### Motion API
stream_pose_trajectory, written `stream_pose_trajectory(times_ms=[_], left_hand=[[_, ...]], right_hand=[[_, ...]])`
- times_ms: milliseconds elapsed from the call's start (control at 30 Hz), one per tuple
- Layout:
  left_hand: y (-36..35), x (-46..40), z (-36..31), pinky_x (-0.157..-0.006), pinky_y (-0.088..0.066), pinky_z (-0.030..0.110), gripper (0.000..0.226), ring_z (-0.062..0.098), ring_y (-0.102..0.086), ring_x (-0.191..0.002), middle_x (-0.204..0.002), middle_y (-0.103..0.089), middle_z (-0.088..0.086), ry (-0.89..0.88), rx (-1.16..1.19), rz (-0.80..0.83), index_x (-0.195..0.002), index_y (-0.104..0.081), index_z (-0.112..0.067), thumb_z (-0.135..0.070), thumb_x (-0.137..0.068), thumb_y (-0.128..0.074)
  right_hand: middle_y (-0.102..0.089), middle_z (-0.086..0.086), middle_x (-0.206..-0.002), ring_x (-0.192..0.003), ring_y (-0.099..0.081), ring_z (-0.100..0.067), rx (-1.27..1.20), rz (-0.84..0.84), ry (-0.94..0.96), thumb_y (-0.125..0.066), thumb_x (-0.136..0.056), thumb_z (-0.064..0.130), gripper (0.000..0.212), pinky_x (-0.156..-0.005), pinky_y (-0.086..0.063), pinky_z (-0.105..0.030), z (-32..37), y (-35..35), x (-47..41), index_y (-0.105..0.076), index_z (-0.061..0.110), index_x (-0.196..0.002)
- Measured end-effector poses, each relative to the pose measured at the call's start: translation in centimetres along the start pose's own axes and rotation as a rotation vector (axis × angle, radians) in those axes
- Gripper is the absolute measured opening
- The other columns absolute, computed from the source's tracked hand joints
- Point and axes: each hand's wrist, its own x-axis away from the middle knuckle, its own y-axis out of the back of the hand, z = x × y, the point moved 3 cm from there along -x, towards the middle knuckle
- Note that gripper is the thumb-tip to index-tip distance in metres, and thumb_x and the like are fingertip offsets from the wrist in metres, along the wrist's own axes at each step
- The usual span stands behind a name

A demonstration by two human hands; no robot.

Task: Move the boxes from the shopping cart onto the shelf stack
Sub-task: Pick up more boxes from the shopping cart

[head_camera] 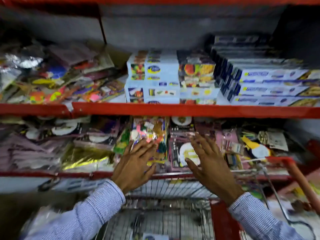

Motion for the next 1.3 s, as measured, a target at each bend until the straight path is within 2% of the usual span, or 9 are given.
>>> stream_pose_trajectory(times_ms=[200,333,433,567,733,867,1000,1133,1300], left_hand=[[-9.2,9.1,-0.2,-0.106,-0.044,0.05,0.052,0.027,-0.056,-0.127,-0.132,-0.065,0.0,0.156,0.115,0.266,-0.13,-0.059,-0.021,-0.039,-0.082,-0.066],[-16.8,15.1,-1.1,-0.107,-0.043,0.046,0.049,0.029,-0.058,-0.122,-0.129,-0.066,0.006,0.231,0.19,0.558,-0.13,-0.06,-0.019,-0.042,-0.088,-0.05],[-21.4,17.8,-1.5,-0.104,-0.041,0.041,0.048,0.029,-0.055,-0.125,-0.136,-0.061,0.007,0.27,0.2,0.783,-0.138,-0.054,-0.019,-0.04,-0.094,-0.053],[-26.2,19.8,-2.6,-0.095,-0.047,0.039,0.038,0.03,-0.058,-0.118,-0.132,-0.063,0.008,0.194,0.291,0.979,-0.135,-0.056,-0.019,-0.03,-0.098,-0.054],[-30.9,22.4,-4.2,-0.094,-0.046,0.043,0.027,0.038,-0.058,-0.112,-0.122,-0.062,0.024,-0.021,0.244,1.163,-0.119,-0.061,0.002,-0.01,-0.1,-0.046],[-32.6,22.1,-4.4,-0.086,-0.052,0.045,0.021,0.034,-0.061,-0.103,-0.111,-0.067,0.012,-0.177,0.134,1.225,-0.11,-0.063,-0.009,-0.006,-0.094,-0.05],[-33.8,22.7,-4.7,-0.071,-0.053,0.039,0.02,0.032,-0.062,-0.099,-0.105,-0.067,0.009,-0.336,0.131,1.168,-0.102,-0.064,-0.01,-0.001,-0.088,-0.052],[-34.5,23.6,-5.1,-0.075,-0.046,0.04,0.016,0.032,-0.06,-0.101,-0.107,-0.063,0.01,-0.397,0.146,1.113,-0.104,-0.06,-0.01,-0.008,-0.091,-0.05],[-35.4,23.5,-5.9,-0.079,-0.048,0.045,0.026,0.036,-0.053,-0.11,-0.116,-0.057,0.016,-0.404,0.086,1.042,-0.114,-0.051,-0.004,-0.015,-0.091,-0.053]], right_hand=[[-0.05,-0.008,-0.149,-0.137,-0.045,-0.035,-0.139,0.168,-0.099,-0.061,-0.093,0.031,0.053,-0.11,-0.044,-0.05,-2.1,-9.0,7.3,-0.05,0.015,-0.143],[-0.055,-0.012,-0.143,-0.131,-0.051,-0.037,-0.183,0.425,-0.18,-0.059,-0.094,0.027,0.049,-0.106,-0.047,-0.048,-3.4,-17.4,12.1,-0.053,0.012,-0.141],[-0.057,-0.011,-0.141,-0.132,-0.051,-0.033,-0.181,0.618,-0.206,-0.056,-0.095,0.029,0.049,-0.106,-0.046,-0.041,-3.7,-23.4,15.5,-0.051,0.015,-0.142],[-0.047,-0.008,-0.152,-0.141,-0.043,-0.026,-0.208,0.866,-0.209,-0.052,-0.098,0.031,0.055,-0.113,-0.04,-0.036,-3.8,-30.3,17.5,-0.04,0.02,-0.15],[-0.043,-0.01,-0.155,-0.142,-0.041,-0.027,-0.146,1.089,-0.071,-0.049,-0.101,0.034,0.057,-0.114,-0.038,-0.036,-3.7,-36.7,18.6,-0.033,0.018,-0.153],[-0.052,-0.009,-0.144,-0.134,-0.049,-0.031,-0.095,1.132,0.07,-0.055,-0.097,0.036,0.058,-0.108,-0.043,-0.044,-3.5,-39.0,19.2,-0.039,0.017,-0.149],[-0.057,-0.006,-0.138,-0.123,-0.059,-0.031,-0.002,1.158,0.194,-0.055,-0.097,0.035,0.051,-0.101,-0.051,-0.045,-3.7,-39.6,18.3,-0.046,0.017,-0.144],[-0.06,-0.011,-0.128,-0.106,-0.066,-0.034,0.055,1.113,0.167,-0.052,-0.096,0.032,0.047,-0.088,-0.056,-0.044,-4.2,-39.7,17.5,-0.044,0.01,-0.137],[-0.052,-0.014,-0.138,-0.123,-0.052,-0.036,0.051,1.003,0.121,-0.06,-0.09,0.036,0.07,-0.097,-0.049,-0.047,-4.2,-40.2,17.2,-0.03,0.01,-0.148]])
